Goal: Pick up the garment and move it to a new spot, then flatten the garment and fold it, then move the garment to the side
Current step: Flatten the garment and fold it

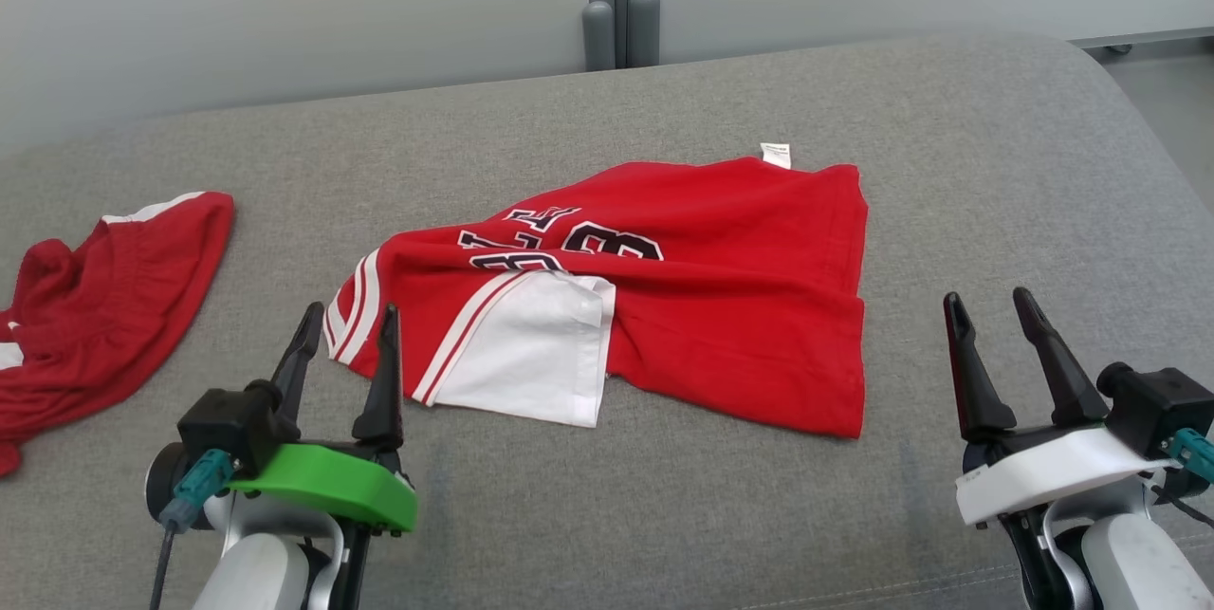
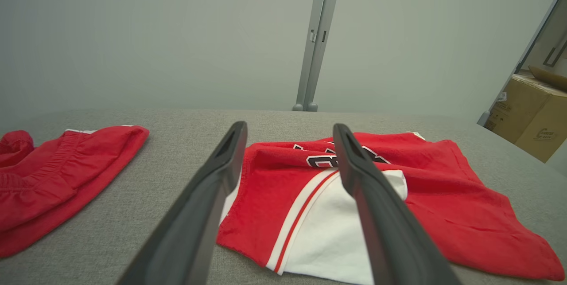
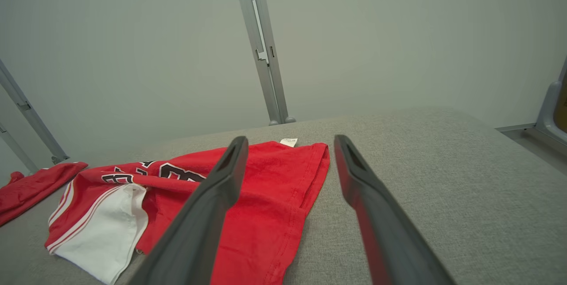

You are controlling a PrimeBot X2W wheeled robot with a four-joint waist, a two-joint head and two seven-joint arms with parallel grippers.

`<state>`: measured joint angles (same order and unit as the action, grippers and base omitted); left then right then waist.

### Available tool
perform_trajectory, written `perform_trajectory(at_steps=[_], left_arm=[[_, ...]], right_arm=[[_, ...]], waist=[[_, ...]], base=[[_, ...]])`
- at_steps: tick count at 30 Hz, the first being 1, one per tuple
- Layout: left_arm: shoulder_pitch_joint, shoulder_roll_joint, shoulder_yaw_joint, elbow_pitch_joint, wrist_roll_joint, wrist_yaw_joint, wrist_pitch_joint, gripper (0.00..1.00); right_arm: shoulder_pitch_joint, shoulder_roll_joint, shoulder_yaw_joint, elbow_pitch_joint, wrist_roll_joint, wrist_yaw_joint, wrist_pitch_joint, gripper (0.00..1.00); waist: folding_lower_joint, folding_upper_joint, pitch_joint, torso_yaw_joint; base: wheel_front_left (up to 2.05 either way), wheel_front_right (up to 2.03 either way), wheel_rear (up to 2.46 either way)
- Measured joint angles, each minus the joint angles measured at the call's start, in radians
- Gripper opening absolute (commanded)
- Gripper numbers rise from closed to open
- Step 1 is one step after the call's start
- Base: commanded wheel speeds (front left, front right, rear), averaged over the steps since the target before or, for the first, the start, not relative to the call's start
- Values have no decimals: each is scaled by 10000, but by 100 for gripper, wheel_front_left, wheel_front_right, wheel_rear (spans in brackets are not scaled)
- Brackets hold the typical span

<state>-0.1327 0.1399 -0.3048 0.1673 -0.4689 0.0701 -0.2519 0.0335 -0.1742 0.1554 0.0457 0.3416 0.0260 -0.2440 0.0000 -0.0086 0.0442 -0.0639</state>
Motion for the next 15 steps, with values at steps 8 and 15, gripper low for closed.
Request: perform_trajectory(at_steps=[8,15], left_arm=[[36,-67,-506,-453,0,-240,255,100],[-122,-17,-936,-522,94,-545,663,100]], right_arm=[[384,192,150,568,399,117,466,100],[319,608,474,1271,748,209,1016,100]], waist=[[0,0,431,21],[0,0,981,23]], base=[[0,0,0],[0,0,0]])
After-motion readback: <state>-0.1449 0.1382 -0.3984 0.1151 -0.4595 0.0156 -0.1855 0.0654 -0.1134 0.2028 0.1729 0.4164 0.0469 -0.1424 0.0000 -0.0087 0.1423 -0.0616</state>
